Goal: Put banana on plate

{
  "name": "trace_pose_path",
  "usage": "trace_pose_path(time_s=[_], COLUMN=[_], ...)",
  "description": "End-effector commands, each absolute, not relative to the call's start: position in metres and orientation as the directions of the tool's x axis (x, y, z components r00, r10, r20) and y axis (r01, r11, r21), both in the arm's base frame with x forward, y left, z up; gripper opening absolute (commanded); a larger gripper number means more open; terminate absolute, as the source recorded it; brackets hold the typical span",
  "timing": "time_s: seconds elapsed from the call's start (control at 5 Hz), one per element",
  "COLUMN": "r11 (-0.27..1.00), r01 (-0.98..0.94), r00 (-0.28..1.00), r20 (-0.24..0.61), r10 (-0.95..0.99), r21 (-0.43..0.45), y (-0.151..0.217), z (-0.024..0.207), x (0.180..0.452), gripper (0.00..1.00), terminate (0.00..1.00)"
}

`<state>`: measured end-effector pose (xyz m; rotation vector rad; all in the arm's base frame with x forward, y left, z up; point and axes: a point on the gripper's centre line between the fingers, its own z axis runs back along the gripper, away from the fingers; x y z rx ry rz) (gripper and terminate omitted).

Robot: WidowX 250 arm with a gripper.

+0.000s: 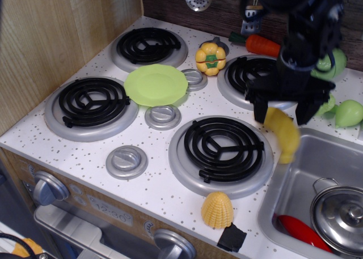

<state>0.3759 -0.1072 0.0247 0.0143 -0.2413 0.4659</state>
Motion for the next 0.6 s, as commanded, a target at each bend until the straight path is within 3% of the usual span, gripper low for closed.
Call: trace_pose_path(time_s=[0.0,0.2,0.4], r11=[0.883,0.879,0.889], r01=[-0.465,-0.47,-0.456], r00=[0.829,0.817,0.833], r20=[0.318,0.336,0.331], r10=[0.461,0.469,0.443], r21=[-0.067,-0.083,-0.042], y=[-0.121,-0.12,-0.111], z=[0.027,0.019,0.032], x=[0.384,0.383,0.381], gripper=[1.0,1.0,0.0], terminate=[0.0,0.0,0.0])
